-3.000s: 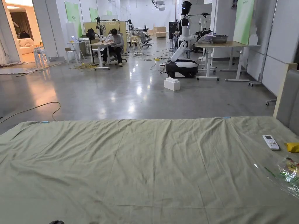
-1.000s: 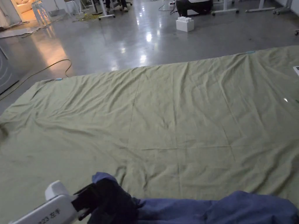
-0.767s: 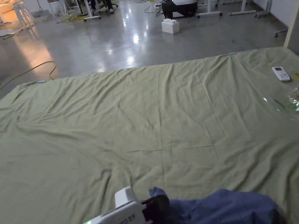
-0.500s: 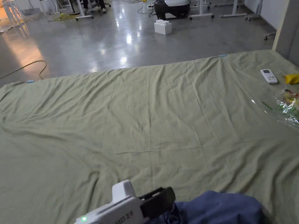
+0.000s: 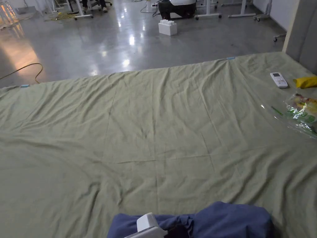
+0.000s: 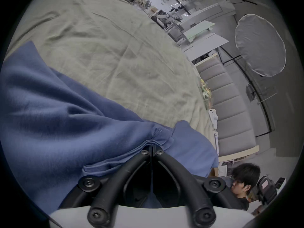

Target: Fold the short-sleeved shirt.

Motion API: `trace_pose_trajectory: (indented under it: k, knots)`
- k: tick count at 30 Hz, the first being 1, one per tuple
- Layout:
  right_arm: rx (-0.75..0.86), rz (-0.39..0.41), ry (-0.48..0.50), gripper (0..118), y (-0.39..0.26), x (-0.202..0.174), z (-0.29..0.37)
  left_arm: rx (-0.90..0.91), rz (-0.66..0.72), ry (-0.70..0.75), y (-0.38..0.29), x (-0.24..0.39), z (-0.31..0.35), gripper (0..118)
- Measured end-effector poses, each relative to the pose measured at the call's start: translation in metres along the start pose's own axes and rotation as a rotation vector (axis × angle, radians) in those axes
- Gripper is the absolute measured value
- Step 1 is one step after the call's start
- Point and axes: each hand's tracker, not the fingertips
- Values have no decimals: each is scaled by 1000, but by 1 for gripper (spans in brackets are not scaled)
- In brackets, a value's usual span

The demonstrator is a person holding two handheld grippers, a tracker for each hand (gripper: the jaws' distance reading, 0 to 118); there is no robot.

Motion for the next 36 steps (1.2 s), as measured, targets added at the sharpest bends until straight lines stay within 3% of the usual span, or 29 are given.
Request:
trace_pose_trajectory:
  k: [2, 3, 4, 5, 6, 7, 9, 14, 17, 18, 19, 20, 21, 22, 24, 29, 34, 36]
  knots:
    - [-1, 10, -4, 0, 0, 0, 0, 1, 39, -20, 9, 6, 22, 4]
    - [0, 7, -1, 0, 0, 0, -1, 45, 20, -61, 11, 5, 40, 13]
    - [0, 1, 6, 0, 0, 0, -2, 107, -12, -99, 14, 3, 57, 27]
    - [-4, -3, 16, 0, 0, 2, -5, 157, -19, -123, 18, -3, 78, 50]
    - [-5, -4, 21, 0, -1, 2, -6, 187, -10, -134, 23, -11, 95, 82]
    - [-6, -4, 24, 0, -1, 1, -8, 217, 5, -144, 31, -21, 112, 97]
    - [-13, -2, 35, 0, -1, -1, -12, 242, 50, -100, 41, -47, 139, 100]
    - [-32, -4, 76, 0, -4, -4, -17, 215, 206, 57, 58, -108, 153, 98]
    - [-42, 2, 76, 0, -6, -6, -17, 181, 288, -13, 59, -130, 134, 93]
    - [-46, 4, 78, 0, -6, -6, -17, 126, 305, -58, 57, -137, 120, 86]
    - [-49, 6, 79, 0, -7, -6, -16, 104, 326, -80, 55, -138, 112, 71]
    - [-54, 10, 75, 0, -7, -6, -16, 98, 338, -85, 50, -136, 103, 38]
    - [-57, 16, 72, 0, -6, -7, -15, 100, 328, -34, 48, -134, 97, 15]
    - [-57, 23, 65, 0, -6, -7, -14, 113, 315, 3, 41, -130, 92, 15]
    - [-57, 28, 52, 0, -4, -7, -11, 176, 362, -63, 42, -133, 102, 15]
    - [-52, 10, 60, 0, -1, -4, -12, 330, 366, -75, 53, -132, 168, 13]
    - [-32, -11, 92, 0, -3, -7, -22, 419, 142, 116, 81, -109, 242, 13]
    - [-29, -16, 94, 0, -4, -11, -28, 454, 82, 120, 81, -84, 248, 13]
